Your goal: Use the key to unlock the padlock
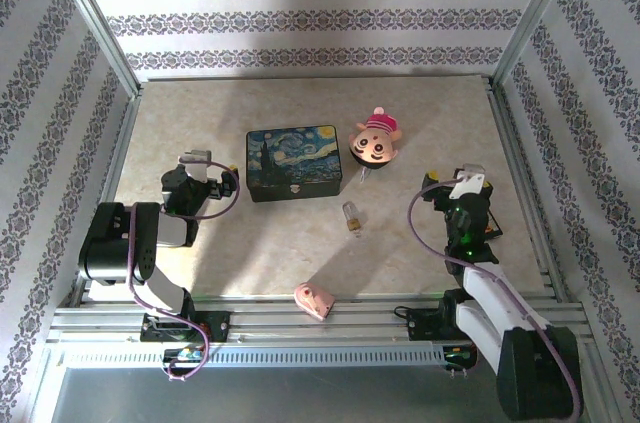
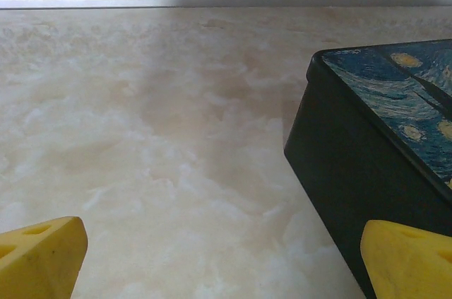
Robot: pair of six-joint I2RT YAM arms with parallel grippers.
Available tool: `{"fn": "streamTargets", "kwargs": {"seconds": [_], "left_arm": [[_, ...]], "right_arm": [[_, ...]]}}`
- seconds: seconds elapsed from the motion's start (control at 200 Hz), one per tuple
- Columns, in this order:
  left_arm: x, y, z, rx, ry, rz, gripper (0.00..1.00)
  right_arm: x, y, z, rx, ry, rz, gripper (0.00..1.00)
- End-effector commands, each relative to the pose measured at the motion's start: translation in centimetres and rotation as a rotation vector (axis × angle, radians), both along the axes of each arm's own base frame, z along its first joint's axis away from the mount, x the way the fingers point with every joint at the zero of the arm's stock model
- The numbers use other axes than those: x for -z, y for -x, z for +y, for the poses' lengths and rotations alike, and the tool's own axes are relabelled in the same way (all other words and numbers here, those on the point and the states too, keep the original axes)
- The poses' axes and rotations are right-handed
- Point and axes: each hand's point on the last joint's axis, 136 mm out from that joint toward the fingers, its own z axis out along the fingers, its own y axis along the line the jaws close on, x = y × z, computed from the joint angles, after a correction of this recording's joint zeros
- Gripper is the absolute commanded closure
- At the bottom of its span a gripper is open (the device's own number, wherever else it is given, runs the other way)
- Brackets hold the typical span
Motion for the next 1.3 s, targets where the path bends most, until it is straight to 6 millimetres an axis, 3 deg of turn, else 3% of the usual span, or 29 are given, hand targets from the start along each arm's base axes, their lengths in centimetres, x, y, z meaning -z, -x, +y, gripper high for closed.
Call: {"fn": "streamTargets", "kwargs": {"seconds": [0.0,0.085,0.38,0.585,0.775,0.884,1.039,1.209,1.294], "left_arm": [[-0.1,-0.1,1.0,-0.039,-0.006,0.000,0.01],[0.0,-0.1,1.1,-0.045,-0.009,0.000,0.01],[-0.1,-0.1,1.1,-0.046,-0.007,-0.001,0.01],[0.0,0.0,1.1,-0.046,-0.006,-0.001,0.01],[-0.1,0.0,0.9,-0.037,-0.006,-0.003,0.01],[-0.1,0.0,0.9,-0.036,-0.006,-0.003,0.01],[-0.1,0.0,0.9,-0.035,-0.006,-0.001,0.01],[-0.1,0.0,0.9,-0.034,-0.009,-0.001,0.01],[-0.1,0.0,0.9,-0.034,-0.009,-0.001,0.01]], "right_arm": [[0.1,-0.9,1.2,-0.088,0.015,-0.027,0.02],[1.0,-1.7,1.5,-0.112,0.016,-0.005,0.02],[1.0,-5.0,2.2,-0.161,-0.006,-0.042,0.02],[3.2,-6.5,2.0,-0.152,-0.028,-0.054,0.02],[3.8,-7.3,1.0,-0.117,-0.071,-0.003,0.02],[4.0,-7.8,2.1,-0.187,-0.067,0.026,0.02],[3.8,-7.4,5.3,-0.390,-0.054,0.023,0.02],[3.8,-7.5,5.2,-0.381,-0.057,0.023,0.02],[4.2,-7.7,3.3,-0.267,-0.063,0.039,0.02]]}}
